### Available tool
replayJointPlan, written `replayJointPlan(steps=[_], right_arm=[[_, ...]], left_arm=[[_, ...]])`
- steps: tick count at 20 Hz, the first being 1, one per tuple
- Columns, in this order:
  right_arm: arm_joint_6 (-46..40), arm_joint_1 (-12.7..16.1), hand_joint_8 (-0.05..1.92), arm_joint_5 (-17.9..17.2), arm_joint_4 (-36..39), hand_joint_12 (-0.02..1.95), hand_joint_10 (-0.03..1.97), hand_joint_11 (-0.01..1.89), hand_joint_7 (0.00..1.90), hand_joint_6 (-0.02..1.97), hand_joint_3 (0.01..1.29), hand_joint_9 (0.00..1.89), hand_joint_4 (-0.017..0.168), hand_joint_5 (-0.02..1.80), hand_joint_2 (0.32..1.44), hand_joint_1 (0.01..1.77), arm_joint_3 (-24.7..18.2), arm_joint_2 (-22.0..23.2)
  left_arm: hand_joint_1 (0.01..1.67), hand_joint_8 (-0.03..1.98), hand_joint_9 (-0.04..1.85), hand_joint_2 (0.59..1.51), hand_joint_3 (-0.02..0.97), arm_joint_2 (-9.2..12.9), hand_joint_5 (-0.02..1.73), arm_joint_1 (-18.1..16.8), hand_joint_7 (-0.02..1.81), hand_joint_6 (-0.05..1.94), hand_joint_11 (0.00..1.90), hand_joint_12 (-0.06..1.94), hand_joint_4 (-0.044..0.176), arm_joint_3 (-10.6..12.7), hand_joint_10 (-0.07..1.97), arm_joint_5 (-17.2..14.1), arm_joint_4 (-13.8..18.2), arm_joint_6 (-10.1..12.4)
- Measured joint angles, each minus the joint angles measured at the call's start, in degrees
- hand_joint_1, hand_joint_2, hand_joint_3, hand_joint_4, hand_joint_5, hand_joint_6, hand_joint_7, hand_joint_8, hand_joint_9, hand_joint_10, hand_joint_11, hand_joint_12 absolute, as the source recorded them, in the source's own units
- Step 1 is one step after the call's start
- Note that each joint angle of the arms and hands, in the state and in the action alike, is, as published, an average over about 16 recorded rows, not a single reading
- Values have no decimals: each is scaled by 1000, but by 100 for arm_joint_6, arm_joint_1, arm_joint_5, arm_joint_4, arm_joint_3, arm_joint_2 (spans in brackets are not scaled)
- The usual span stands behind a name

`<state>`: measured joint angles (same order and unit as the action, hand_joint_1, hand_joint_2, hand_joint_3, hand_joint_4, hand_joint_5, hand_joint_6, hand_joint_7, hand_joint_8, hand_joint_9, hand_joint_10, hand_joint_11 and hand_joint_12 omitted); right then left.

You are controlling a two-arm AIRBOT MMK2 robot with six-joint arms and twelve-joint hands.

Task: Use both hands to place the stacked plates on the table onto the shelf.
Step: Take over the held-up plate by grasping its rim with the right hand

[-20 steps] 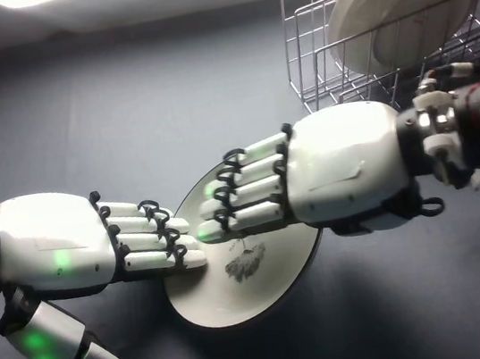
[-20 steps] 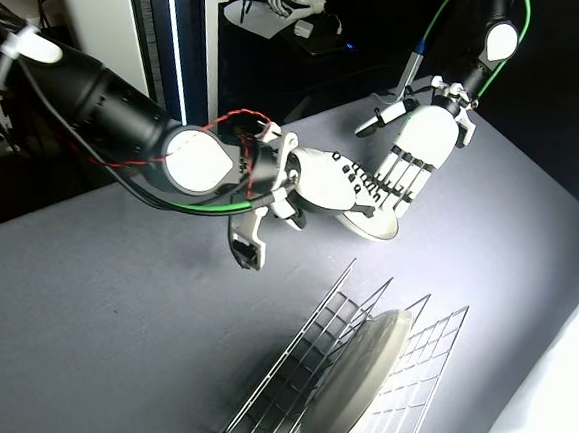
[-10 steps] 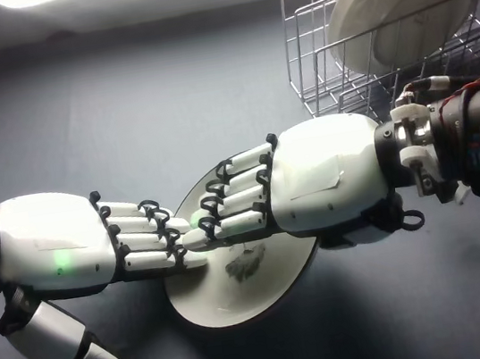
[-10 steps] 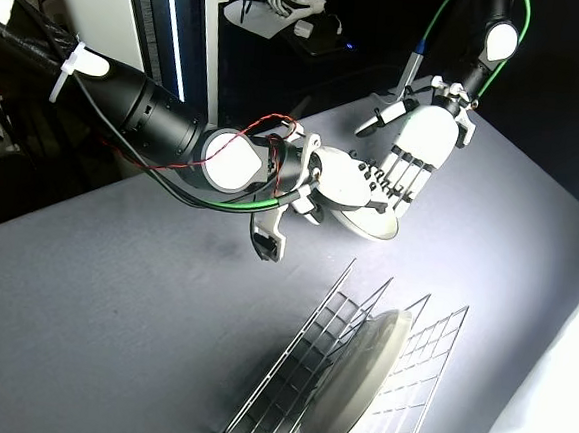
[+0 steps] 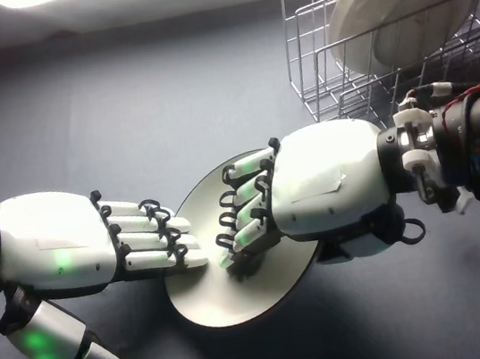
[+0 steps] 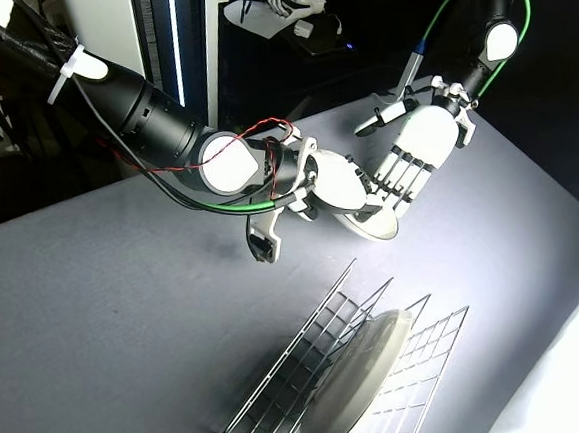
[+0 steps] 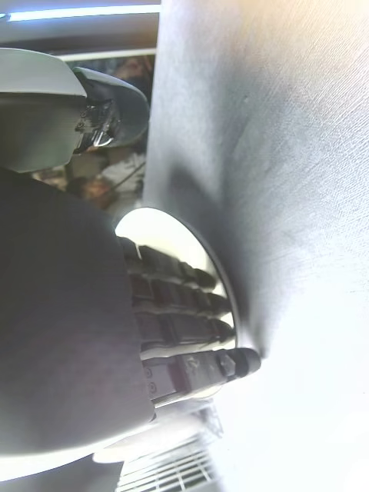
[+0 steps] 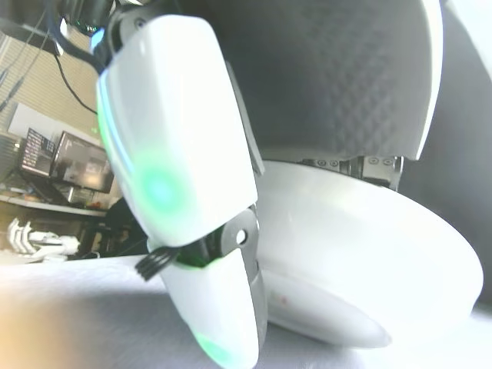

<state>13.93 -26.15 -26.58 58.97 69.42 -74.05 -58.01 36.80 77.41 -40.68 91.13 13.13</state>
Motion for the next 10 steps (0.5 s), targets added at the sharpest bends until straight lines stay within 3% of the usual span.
replayJointPlan(steps=[5, 10], right_arm=[[23, 1, 356, -149, -37, 1329, 556, 529, 687, 456, 15, 653, 1, 625, 1054, 1302, -2, 4], [35, 64, 578, -276, -56, 1257, 547, 827, 844, 709, 14, 890, 3, 753, 998, 1275, -41, 59]], left_arm=[[15, -12, -21, 1067, 20, 21, -7, -96, 1, -41, 23, 16, -7, -10, -50, -4, 80, 7], [15, -8, -9, 1069, 20, 153, -1, -360, 8, -24, 18, 11, -4, -47, -50, -41, 216, 22]])
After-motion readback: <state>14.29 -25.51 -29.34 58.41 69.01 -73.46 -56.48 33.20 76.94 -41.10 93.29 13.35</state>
